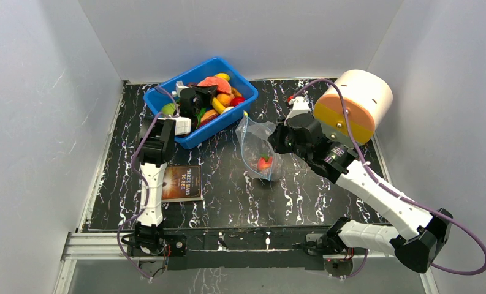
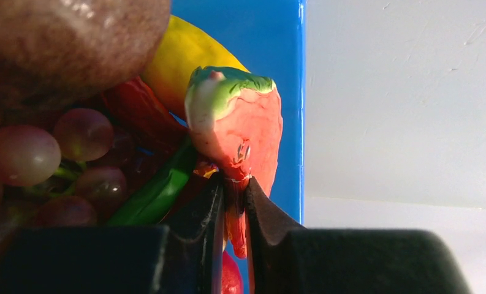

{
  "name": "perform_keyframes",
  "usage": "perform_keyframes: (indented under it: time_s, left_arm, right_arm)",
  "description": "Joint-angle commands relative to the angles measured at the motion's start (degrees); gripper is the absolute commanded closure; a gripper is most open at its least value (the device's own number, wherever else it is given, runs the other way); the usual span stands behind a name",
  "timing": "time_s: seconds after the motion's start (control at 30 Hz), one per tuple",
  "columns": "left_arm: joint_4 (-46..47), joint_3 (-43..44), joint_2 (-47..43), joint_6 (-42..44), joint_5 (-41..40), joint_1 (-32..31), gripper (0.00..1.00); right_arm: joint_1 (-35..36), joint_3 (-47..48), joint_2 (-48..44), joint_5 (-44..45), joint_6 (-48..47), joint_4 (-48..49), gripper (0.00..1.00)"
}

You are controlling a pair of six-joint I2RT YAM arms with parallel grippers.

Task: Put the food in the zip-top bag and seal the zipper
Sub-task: Pick up the fake fruit from the bin.

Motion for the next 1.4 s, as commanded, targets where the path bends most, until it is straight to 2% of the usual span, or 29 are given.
perform_keyframes:
  time_s: [0.0, 0.3, 0.5, 0.63, 0.73, 0.87, 0.93, 1.03, 1.1, 1.37]
  left_arm:
    - [3.9, -4.4, -4.9, 2.8, -1.4, -0.3, 1.00]
    - [3.0, -15.0, -16.4, 9.2, -0.7, -0.2, 1.00]
    - [0.0, -17.9, -22.5, 13.3, 0.5, -0.1, 1.00]
    - [-5.6, -17.8, -27.1, 18.8, 3.3, -0.1, 1.00]
    - [-13.8, -20.2, -35.5, 26.0, 7.2, -0.1, 1.00]
    - [-19.3, -27.7, -45.9, 31.2, 10.5, -0.5, 1.00]
    - [-27.6, -30.7, -52.4, 34.7, 12.8, -1.3, 1.00]
    - [-32.0, -33.9, -58.2, 35.3, 17.4, -1.9, 1.00]
    - [-34.2, -35.0, -59.8, 35.5, 23.2, -2.8, 1.00]
    - [-41.1, -35.3, -66.9, 37.8, 25.6, -11.5, 1.00]
  right_arm:
    - [0.1, 0.1, -1.5, -0.3, 0.4, 3.8, 1.00]
    - [0.1, 1.2, -2.5, 0.3, 2.1, -0.2, 1.00]
    - [0.1, 1.4, -3.9, 1.4, 2.8, -1.7, 1.00]
    - [0.1, 1.1, -4.1, 3.5, 3.4, -3.3, 1.00]
    - [0.1, 1.0, -4.4, 3.6, 4.9, -5.0, 1.00]
    - [0.1, 0.7, -5.0, 6.1, 5.7, -5.9, 1.00]
    - [0.1, 0.5, -4.7, 5.8, 6.7, -5.6, 1.00]
    - [0.1, 0.5, -3.0, 5.4, 7.7, -4.9, 1.00]
    - [0.1, 0.3, -1.5, 5.2, 8.3, -3.8, 1.00]
    - [0.1, 0.1, 1.1, 5.8, 8.7, -0.5, 1.00]
